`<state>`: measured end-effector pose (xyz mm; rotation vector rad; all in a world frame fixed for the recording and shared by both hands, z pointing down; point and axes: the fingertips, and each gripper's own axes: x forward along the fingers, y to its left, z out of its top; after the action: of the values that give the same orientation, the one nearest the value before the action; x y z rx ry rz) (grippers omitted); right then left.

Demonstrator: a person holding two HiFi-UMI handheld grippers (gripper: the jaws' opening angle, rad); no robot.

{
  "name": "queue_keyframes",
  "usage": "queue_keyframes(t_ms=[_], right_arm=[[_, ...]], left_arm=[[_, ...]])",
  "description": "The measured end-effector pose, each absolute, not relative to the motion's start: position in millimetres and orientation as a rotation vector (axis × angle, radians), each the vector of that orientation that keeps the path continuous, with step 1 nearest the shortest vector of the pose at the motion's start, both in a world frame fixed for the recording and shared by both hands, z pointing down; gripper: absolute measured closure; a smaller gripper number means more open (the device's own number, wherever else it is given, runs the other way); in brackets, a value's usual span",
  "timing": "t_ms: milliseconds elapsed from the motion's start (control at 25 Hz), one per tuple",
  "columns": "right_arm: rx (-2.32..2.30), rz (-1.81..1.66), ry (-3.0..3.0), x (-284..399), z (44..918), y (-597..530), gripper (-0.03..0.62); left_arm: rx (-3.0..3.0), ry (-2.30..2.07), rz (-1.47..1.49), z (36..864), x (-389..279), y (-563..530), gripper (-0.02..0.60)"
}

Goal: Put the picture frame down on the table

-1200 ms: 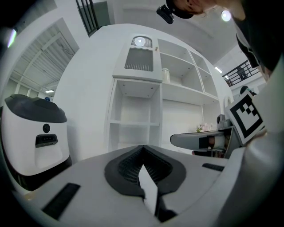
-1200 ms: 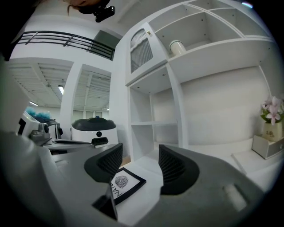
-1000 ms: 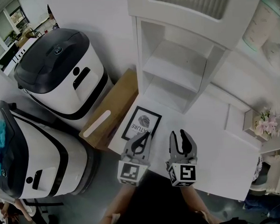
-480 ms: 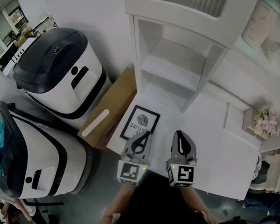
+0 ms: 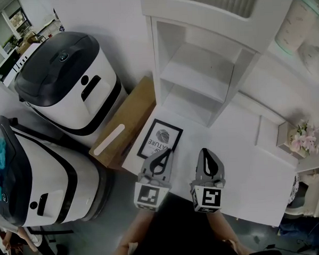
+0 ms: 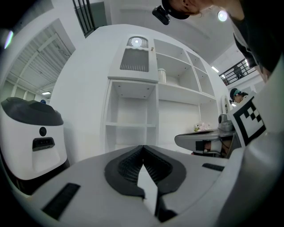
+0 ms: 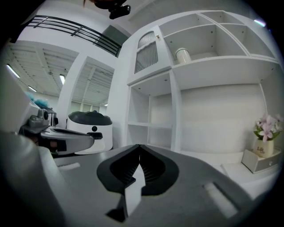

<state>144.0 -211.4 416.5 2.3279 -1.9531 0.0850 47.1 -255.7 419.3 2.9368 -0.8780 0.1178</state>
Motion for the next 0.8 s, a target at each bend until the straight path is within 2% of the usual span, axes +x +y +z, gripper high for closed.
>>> queue_keyframes(t_ms=[800], right_arm=[[2.322,0.137,-1.946,139.6,423.2,-209.0,0.589]], left_arm=[[2.931,-0.884,0.14,423.2,39.1,-257.3,0.569]])
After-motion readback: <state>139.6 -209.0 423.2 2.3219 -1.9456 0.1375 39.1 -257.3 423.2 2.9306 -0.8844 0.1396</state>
